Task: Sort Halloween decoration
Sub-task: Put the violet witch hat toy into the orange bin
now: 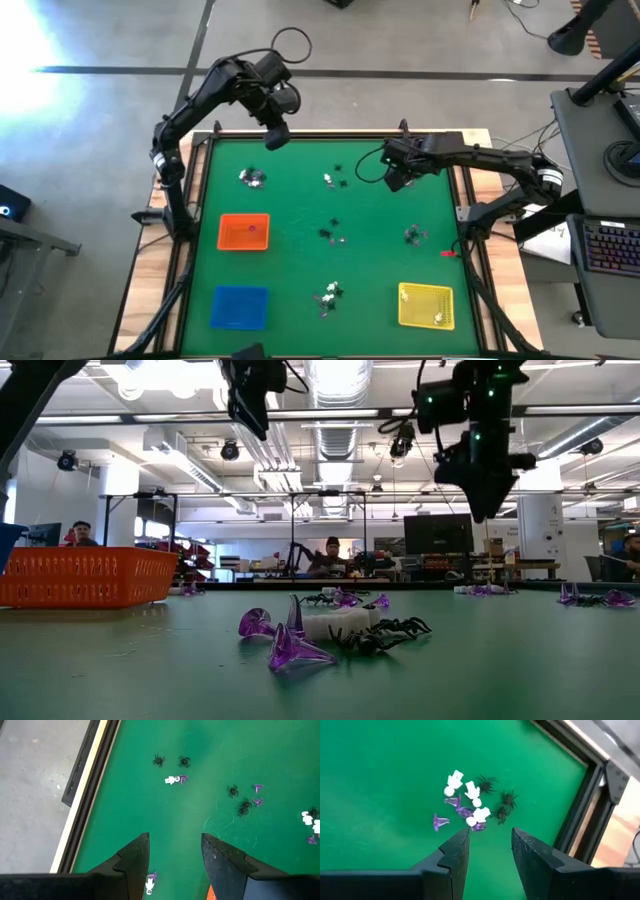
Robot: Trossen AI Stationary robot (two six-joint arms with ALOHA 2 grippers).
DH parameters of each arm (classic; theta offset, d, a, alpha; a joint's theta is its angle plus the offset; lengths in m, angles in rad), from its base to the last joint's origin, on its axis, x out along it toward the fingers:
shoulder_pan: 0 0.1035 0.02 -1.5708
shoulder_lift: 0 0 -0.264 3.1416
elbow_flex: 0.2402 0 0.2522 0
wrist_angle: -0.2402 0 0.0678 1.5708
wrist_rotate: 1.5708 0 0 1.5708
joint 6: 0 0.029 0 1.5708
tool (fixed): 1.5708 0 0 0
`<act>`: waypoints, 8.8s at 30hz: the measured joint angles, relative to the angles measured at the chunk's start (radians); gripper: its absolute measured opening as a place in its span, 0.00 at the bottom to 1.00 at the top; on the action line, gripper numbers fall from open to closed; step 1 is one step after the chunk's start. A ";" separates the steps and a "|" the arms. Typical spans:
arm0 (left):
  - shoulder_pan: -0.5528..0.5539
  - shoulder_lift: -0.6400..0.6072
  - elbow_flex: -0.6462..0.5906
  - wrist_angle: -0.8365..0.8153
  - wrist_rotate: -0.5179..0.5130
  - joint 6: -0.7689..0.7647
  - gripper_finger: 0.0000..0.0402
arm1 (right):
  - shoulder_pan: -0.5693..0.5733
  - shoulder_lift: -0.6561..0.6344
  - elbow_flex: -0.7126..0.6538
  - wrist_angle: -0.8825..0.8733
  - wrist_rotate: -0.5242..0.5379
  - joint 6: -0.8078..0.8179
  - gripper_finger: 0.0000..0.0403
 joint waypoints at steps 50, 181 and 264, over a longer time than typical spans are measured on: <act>0.000 0.002 0.000 0.000 -0.003 -0.018 0.40 | -0.186 -0.002 -0.391 0.462 -0.198 0.005 0.24; -0.130 0.059 -0.531 1.315 0.837 -0.522 0.40 | 0.026 -0.394 -0.403 1.353 -0.690 0.023 0.02; -0.154 0.146 -0.400 1.174 0.830 -0.493 0.29 | 0.041 -0.379 -0.403 1.341 -0.686 0.041 0.02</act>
